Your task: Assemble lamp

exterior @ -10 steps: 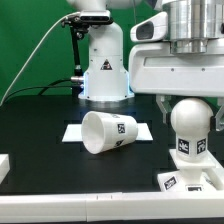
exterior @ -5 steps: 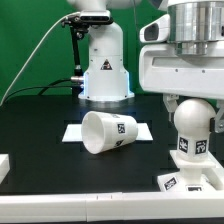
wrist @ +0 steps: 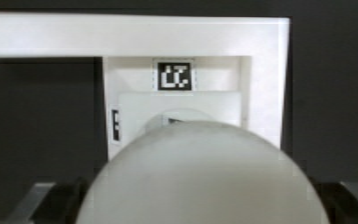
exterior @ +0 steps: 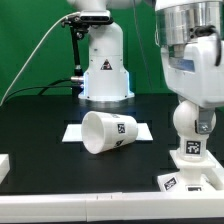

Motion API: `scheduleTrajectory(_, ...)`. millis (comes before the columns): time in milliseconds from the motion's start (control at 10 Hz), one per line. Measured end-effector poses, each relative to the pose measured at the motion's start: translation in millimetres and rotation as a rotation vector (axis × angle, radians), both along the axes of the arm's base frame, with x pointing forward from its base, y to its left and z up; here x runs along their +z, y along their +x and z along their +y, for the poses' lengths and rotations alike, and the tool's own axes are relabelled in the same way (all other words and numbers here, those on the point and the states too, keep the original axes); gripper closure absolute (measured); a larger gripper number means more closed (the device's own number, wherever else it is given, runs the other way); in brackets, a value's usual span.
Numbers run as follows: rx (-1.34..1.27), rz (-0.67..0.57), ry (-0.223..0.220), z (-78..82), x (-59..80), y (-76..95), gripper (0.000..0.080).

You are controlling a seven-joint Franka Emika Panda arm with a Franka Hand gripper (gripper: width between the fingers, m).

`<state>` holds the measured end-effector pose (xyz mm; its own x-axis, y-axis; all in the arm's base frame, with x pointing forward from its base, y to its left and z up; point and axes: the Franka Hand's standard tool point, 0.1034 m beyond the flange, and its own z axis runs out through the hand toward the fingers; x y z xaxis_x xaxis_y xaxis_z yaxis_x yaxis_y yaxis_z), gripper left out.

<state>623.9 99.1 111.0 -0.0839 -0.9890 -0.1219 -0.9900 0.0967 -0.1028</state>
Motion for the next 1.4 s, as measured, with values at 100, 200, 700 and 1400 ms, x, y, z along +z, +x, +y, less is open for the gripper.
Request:
scheduleTrajectory(100,-0.090,0.002,0.017,0.4,0.6,0.7,0.0222)
scheduleTrajectory(200,-0.096,0.002,0.017,0.3,0.8,0.7,0.0222)
scheduleTrajectory(700,-0.032,0.042,0.019,9.8,2.4,-5.6,0.0129)
scheduleTrajectory(1400,0.054,-0.008,0.044,12.1,44.5,0.7,0.0101)
